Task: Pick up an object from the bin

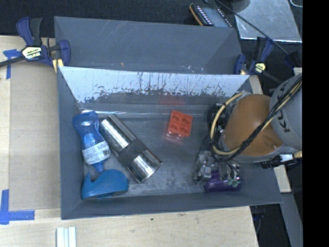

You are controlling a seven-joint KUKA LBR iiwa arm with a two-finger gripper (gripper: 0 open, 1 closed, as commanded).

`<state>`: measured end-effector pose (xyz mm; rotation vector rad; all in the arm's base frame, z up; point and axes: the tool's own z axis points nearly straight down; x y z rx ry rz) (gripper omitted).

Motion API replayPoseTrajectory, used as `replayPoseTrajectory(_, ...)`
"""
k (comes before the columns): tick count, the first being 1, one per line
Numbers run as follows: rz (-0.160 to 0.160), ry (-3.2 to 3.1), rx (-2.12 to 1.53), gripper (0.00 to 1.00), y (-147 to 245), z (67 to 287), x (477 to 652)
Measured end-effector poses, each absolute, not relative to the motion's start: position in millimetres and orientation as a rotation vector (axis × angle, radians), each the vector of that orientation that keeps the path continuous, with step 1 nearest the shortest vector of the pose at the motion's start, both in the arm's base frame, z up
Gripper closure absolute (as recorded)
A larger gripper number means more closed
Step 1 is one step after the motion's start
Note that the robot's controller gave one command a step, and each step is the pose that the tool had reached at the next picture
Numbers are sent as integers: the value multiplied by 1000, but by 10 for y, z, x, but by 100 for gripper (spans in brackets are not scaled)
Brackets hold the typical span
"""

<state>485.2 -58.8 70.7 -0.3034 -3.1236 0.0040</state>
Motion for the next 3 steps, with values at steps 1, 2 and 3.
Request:
replayPoseTrajectory(1, 4, -3125, -295, 100, -560, 717, 4853)
replayPoseTrajectory(2, 1, -3125, -290, 100, -536, 776, 4850)
replayPoseTrajectory(3, 1, -3126, -294, 100, -545, 869, 4852)
